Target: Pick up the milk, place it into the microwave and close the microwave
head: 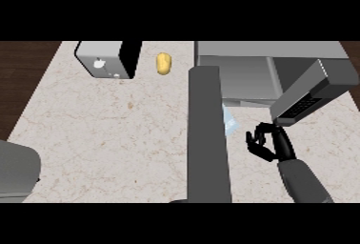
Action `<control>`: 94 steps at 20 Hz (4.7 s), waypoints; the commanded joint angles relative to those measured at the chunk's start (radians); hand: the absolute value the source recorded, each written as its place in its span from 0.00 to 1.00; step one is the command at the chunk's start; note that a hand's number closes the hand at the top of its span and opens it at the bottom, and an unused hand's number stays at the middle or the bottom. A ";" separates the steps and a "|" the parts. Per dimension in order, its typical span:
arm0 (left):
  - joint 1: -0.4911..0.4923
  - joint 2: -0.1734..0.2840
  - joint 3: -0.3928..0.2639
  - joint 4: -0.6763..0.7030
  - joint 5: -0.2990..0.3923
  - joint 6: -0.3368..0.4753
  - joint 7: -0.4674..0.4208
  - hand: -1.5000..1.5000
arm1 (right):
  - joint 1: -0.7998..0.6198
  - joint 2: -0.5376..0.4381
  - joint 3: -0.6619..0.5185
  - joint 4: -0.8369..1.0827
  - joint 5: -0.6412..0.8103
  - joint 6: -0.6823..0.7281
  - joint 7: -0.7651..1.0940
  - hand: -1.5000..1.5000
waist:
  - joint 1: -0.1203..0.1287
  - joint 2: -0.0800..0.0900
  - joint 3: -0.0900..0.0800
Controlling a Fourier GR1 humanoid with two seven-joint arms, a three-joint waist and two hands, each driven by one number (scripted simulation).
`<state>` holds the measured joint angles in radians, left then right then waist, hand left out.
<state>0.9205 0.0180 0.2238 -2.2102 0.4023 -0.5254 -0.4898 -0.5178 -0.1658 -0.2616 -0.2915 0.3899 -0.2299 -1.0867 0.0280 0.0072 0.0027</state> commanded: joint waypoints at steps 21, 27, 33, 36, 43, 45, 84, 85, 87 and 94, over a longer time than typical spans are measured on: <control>-0.105 -0.008 0.144 0.057 0.057 -0.042 0.098 0.00 | -0.241 0.064 0.104 -0.290 0.021 0.028 0.475 1.00 | -0.010 -0.004 -0.002; -0.184 0.023 0.154 0.167 0.040 -0.072 0.092 0.00 | -0.420 0.011 0.047 -0.085 0.058 -0.115 0.503 1.00 | 0.024 0.011 -0.001; -0.208 0.035 0.152 0.193 0.031 -0.088 0.099 0.00 | -0.448 -0.024 -0.003 0.033 0.060 -0.254 0.519 1.00 | 0.048 0.023 0.000; -0.228 0.039 0.149 0.195 0.030 -0.085 0.104 0.00 | -0.453 -0.059 -0.042 0.061 0.040 -0.309 0.543 1.00 | 0.060 0.033 0.001; -0.280 0.069 0.162 0.190 0.026 -0.066 0.128 0.00 | -0.483 -0.068 -0.058 0.089 0.051 -0.441 0.501 0.00 | 0.093 0.048 0.002; -0.312 0.070 0.149 0.219 -0.014 -0.063 0.123 0.00 | -0.482 -0.061 -0.015 0.131 0.100 -0.453 0.510 0.00 | 0.090 0.048 0.000; -0.414 -0.018 -0.286 0.123 -0.314 0.052 0.226 0.00 | -0.131 0.065 -0.084 -0.056 -0.117 0.179 0.161 0.00 | -0.049 -0.016 -0.004; -0.414 -0.018 -0.301 0.137 -0.318 0.041 0.231 0.00 | -0.108 0.076 -0.077 -0.086 -0.123 0.185 0.171 0.00 | -0.050 -0.017 -0.004; -0.404 -0.018 -0.405 0.112 -0.359 0.119 0.253 0.00 | -0.046 0.100 -0.055 -0.140 -0.121 0.189 0.174 0.00 | -0.056 -0.020 -0.004; -0.529 -0.006 -0.406 0.192 -0.417 0.063 0.344 1.00 | 0.234 0.130 0.007 -0.392 -0.153 0.311 0.137 0.00 | -0.074 -0.021 -0.005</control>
<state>0.4406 0.0059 -0.1489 -2.0336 0.0210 -0.4636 -0.1945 -0.4248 -0.0496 -0.2892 -0.5558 0.2482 0.0262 -0.9297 -0.0419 -0.0138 -0.0021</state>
